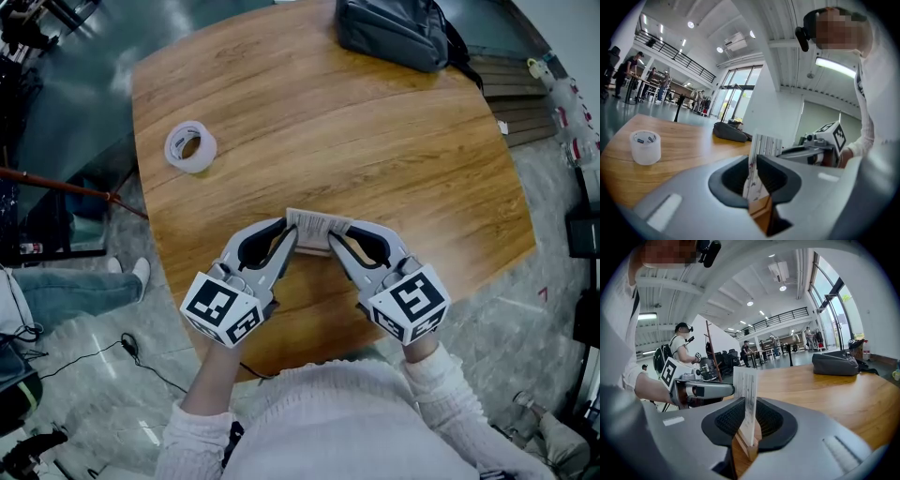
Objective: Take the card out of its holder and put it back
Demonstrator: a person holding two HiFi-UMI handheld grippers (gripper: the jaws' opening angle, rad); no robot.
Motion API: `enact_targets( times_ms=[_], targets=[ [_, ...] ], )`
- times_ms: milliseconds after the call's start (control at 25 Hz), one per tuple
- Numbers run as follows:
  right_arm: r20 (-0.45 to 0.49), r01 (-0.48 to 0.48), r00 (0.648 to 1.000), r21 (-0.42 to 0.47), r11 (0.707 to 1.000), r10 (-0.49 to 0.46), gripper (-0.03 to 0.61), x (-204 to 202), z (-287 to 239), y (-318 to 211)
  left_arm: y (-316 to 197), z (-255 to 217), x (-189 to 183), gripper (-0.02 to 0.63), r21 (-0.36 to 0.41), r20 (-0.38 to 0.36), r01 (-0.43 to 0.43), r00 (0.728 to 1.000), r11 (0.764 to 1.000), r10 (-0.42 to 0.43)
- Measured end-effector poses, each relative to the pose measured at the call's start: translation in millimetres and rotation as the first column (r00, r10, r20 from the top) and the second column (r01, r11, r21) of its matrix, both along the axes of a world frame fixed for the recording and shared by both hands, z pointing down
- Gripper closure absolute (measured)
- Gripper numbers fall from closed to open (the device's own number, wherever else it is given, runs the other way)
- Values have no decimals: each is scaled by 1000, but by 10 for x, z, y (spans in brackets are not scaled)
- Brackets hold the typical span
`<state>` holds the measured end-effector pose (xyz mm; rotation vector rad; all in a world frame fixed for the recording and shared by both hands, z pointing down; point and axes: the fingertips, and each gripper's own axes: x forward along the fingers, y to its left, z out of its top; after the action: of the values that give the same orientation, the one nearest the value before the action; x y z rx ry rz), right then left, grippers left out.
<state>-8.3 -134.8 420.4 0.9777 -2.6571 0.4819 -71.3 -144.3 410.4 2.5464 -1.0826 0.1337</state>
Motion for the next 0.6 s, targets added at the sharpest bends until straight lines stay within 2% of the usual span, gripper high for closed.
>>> enact_targets(
  times_ms=[600],
  targets=[
    [-14,7,1000,-14,1000,-7,512,-15,85,-15,14,101,-20,561,-23,4,0,1000,1000,0]
  ],
)
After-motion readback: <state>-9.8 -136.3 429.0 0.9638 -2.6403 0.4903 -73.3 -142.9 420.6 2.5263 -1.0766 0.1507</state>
